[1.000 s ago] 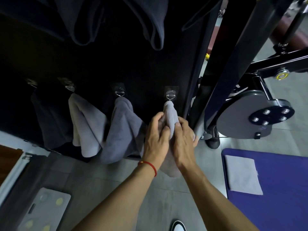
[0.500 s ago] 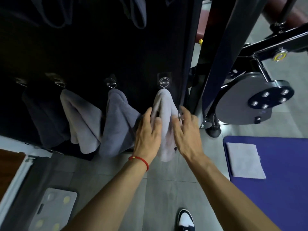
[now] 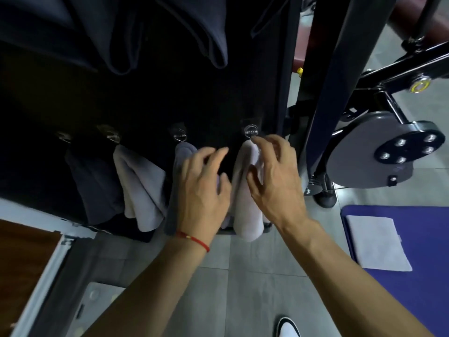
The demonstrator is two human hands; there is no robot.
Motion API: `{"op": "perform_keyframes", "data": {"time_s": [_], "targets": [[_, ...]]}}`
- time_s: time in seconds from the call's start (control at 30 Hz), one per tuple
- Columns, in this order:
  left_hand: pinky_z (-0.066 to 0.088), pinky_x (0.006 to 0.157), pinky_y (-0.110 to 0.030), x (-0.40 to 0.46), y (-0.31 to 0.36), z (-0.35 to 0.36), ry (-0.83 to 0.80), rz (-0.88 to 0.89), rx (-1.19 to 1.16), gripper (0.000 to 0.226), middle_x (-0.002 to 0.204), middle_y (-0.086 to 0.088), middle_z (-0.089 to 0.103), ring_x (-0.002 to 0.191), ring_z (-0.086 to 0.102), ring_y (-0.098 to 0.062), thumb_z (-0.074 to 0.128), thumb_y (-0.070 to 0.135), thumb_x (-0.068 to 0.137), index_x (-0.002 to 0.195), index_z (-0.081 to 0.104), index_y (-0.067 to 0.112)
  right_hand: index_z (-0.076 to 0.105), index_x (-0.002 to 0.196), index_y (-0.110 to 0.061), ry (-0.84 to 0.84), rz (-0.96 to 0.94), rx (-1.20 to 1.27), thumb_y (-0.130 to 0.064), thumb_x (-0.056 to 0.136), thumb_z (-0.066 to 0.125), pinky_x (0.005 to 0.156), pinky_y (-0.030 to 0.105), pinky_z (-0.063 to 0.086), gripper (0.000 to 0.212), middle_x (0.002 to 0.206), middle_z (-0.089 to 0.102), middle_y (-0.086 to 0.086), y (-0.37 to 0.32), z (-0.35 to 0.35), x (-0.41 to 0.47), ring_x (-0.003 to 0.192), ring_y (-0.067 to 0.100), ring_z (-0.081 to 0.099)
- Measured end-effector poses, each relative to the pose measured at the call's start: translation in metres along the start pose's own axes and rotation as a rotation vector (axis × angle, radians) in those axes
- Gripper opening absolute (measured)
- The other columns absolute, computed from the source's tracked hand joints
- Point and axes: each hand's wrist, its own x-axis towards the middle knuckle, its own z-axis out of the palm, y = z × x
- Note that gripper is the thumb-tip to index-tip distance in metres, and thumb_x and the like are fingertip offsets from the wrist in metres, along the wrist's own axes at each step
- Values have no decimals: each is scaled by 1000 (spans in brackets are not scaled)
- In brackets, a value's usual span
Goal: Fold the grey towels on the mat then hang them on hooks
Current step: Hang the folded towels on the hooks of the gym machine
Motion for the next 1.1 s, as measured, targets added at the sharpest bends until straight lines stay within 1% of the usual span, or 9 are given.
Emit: {"op": "perform_keyframes", "data": {"time_s": [0.1,0.3,0.43,0.53,0.63,0.7,0.87,1.0,1.1], "targets": [[42,109,-41,12,-28,-23,129,-7,176,44,136,-11,51,127,48,-28,63,11,88,132,60,10,60,134,-12,50,-185,-87,-13,80,65,109,47,39,54,135,54,11,-27,4,2,127,29,48],[51,95,-46,25,-55,-22,-168,106,399,38,145,-11,43,117,55,-30,59,21,93,128,61,7,67,116,-7,14,-199,-68,-16,84,50,111,49,36,37,131,57,15,-49,25,7,123,32,51],[45,103,-51,9,-40,-27,-190,59,403,59,154,-8,37,134,43,-31,64,20,84,141,53,16,67,121,-8,23,-168,-55,-8,80,62,109,54,37,41,136,54,15,-34,13,-9,127,29,46],[41,107,-55,-17,-13,-17,-123,150,261,54,150,-11,46,136,43,-34,64,14,81,135,60,16,64,124,-9,17,-148,-97,-7,81,61,109,49,38,44,140,51,14,-9,-7,-34,130,29,45],[45,103,-42,-45,29,13,-87,185,-72,45,136,-9,56,121,54,-27,60,13,80,125,58,19,64,126,-11,-5,-72,-109,-2,79,65,109,42,38,48,140,51,11,31,-27,-62,130,28,47],[41,107,-32,-59,59,38,-141,182,-224,41,137,-5,54,122,51,-20,60,10,82,122,62,18,62,127,-13,-46,-11,-102,-7,82,66,106,38,40,45,140,51,8,63,-40,-81,129,26,48],[28,109,-10,-73,109,119,-363,138,-339,40,136,3,52,125,48,-12,52,24,87,125,64,19,59,127,-19,-157,189,-158,-19,89,64,94,39,50,39,130,52,2,165,-54,-136,113,24,56],[44,105,-36,-87,123,208,-533,-30,-413,36,126,2,59,118,55,-17,59,20,86,121,66,21,63,121,-19,-226,413,-244,-23,88,59,86,45,53,34,119,59,5,273,-43,-191,105,30,59],[44,105,-38,-105,118,284,-664,-188,-414,35,125,4,58,120,54,-15,64,19,88,122,65,27,65,121,-16,-324,601,-316,-21,88,61,83,45,54,34,115,62,9,362,-23,-233,103,34,60]]}}
